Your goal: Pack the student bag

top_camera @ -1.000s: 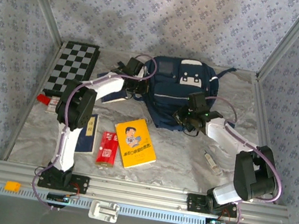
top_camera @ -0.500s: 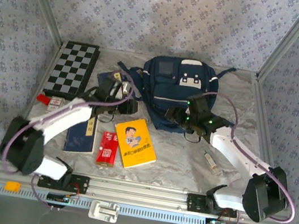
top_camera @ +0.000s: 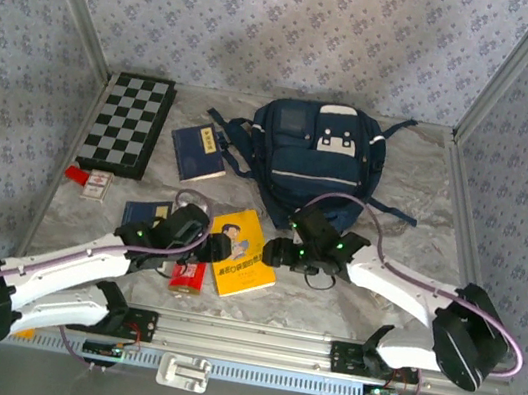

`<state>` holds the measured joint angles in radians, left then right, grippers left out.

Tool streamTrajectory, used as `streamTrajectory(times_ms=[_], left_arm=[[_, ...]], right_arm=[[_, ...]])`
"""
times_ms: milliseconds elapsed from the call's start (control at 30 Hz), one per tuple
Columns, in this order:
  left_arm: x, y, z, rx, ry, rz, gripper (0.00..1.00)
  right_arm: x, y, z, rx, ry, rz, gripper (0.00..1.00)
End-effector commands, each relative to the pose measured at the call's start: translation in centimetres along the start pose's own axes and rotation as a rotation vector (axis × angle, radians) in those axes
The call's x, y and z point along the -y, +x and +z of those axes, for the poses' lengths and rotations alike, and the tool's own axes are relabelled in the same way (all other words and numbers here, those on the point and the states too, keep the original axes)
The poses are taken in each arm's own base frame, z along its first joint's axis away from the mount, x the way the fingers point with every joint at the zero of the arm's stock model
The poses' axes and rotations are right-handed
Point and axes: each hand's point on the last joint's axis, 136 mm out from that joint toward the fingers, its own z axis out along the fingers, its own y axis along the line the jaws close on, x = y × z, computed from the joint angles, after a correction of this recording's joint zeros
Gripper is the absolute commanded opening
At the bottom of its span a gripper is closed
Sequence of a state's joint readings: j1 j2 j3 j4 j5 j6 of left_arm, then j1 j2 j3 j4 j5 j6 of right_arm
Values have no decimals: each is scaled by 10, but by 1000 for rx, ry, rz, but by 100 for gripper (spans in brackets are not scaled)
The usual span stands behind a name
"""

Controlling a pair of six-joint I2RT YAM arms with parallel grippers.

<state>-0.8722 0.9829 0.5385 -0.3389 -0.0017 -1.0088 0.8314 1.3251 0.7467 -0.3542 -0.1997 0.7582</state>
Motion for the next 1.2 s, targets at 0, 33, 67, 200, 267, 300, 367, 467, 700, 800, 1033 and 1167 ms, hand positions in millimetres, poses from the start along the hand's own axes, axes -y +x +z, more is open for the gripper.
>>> streamTrajectory(times_ms=[0, 33, 67, 200, 267, 300, 367, 467, 700, 800, 1033, 1167], left_arm=[[-11, 4, 9, 10, -30, -81, 65], [-13, 7, 12, 0, -36, -79, 65], [-11, 9, 16, -12, -25, -75, 65], [-1, 12, 27, -46, -5, -45, 65], [0, 12, 32, -57, -12, -32, 65], [1, 13, 35, -63, -14, -27, 65], [-6, 12, 38, -63, -58, -20, 64], [-10, 12, 43, -53, -72, -21, 62], [1, 8, 51, -51, -31, 4, 56], [-1, 6, 52, -41, -45, 11, 54], [-8, 3, 53, -33, -75, 20, 51], [-8, 3, 55, -38, -73, 30, 48]], right_arm=[[-14, 3, 17, -16, -47, -24, 73], [-15, 4, 21, -25, -38, -28, 73], [-15, 4, 25, -29, -32, -29, 74], [-15, 5, 37, -41, -31, -30, 75], [-12, 5, 43, -52, -11, -34, 75], [-11, 5, 45, -57, -6, -36, 75], [-11, 4, 48, -59, -9, -40, 75], [-11, 6, 55, -75, -18, -35, 76], [-24, 5, 57, -87, -70, -43, 76], [-29, 2, 54, -85, -88, -47, 76], [-37, -3, 46, -77, -114, -62, 76], [-39, -3, 45, -86, -136, -50, 76]])
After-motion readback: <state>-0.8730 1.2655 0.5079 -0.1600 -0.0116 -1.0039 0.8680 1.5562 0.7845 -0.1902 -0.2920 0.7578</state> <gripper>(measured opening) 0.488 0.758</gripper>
